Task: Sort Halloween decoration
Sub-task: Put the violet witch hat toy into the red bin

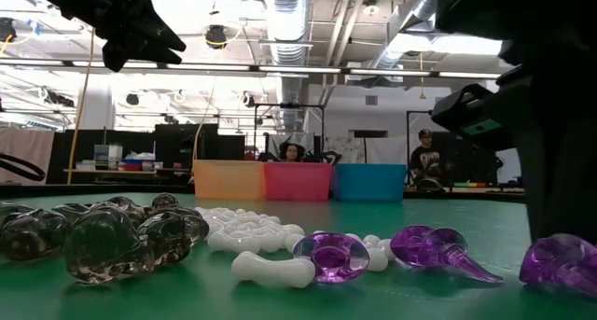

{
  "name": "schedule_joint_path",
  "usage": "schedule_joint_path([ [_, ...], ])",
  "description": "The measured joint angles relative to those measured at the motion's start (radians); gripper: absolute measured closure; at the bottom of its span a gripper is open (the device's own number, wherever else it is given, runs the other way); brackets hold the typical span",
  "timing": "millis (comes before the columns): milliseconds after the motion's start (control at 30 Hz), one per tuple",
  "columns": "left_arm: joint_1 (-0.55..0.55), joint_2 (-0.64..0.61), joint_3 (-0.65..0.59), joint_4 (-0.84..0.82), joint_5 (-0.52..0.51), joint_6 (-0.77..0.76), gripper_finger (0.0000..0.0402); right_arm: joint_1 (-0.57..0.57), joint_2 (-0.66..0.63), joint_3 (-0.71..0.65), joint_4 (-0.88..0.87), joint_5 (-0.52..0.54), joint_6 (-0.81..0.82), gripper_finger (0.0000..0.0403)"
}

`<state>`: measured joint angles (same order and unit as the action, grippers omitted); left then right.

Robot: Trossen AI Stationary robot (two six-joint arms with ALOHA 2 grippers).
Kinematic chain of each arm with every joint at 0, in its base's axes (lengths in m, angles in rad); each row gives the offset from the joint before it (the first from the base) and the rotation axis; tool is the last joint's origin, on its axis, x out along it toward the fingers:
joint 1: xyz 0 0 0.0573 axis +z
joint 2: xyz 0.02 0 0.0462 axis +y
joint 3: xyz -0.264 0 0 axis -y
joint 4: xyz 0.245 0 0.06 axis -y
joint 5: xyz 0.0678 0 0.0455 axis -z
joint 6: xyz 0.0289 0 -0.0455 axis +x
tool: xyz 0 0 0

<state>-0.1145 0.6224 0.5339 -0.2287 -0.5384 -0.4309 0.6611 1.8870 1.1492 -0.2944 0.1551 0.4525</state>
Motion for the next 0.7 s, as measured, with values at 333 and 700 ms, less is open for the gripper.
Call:
schedule_joint_path([
  [333,0.000,0.000,0.000,-0.002,0.000,0.000,0.0258,-0.054,-0.004,0.000,-0.060,0.016,0.029,0.0386],
  [700,0.000,-0.001,0.000,-0.001,0.000,0.000,0.0258,-0.069,-0.018,0.048,-0.088,-0.063,-0.038,0.0337],
])
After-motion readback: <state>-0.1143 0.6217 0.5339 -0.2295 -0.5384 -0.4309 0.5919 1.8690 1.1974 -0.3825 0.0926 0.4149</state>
